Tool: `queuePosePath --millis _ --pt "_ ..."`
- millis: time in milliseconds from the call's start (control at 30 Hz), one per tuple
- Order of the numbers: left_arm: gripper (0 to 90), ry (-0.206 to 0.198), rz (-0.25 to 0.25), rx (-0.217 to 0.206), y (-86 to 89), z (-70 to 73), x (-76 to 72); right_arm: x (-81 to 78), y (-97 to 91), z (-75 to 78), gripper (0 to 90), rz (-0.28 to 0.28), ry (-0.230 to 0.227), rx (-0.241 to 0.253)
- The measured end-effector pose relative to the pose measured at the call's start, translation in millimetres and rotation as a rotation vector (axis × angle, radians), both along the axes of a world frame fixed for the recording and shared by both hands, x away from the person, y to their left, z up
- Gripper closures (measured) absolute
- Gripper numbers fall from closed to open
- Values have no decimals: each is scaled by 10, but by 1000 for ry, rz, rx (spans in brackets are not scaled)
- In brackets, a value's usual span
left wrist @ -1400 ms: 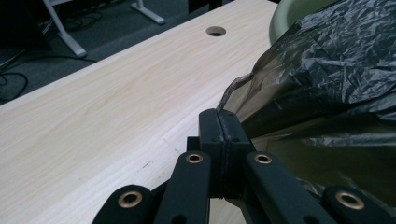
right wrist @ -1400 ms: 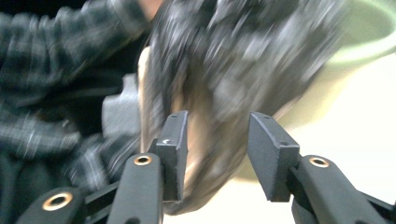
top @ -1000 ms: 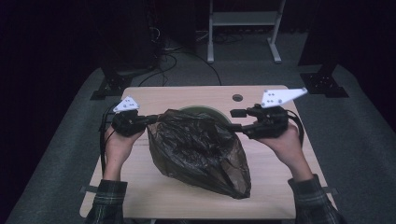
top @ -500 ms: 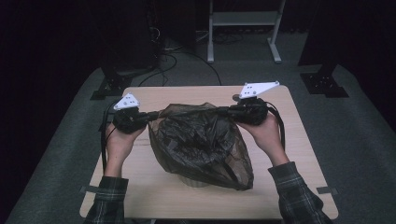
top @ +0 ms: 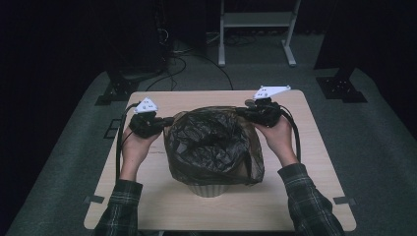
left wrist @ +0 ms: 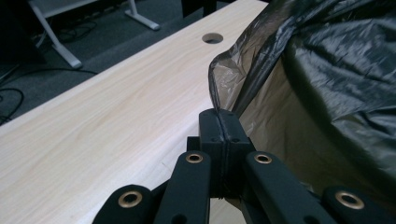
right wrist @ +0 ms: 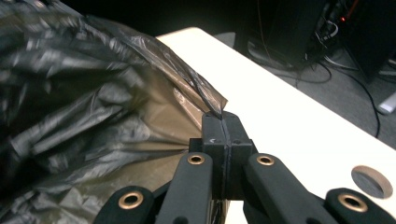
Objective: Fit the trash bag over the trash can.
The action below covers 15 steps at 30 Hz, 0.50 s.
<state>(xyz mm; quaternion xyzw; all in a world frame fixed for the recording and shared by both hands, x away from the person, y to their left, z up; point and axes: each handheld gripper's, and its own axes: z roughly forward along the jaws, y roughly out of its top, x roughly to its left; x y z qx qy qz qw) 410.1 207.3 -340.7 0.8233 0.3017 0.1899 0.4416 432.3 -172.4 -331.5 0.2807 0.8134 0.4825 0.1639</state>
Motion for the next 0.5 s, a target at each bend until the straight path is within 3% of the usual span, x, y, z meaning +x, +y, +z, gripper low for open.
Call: queuePosePath --millis 367,500 --pt "898 59 12 56 -11 -250 119 71 60 -405 900 -11 78 -108" --pt "898 74 21 51 -3 -308 135 80 43 -565 900 -22 112 -131"
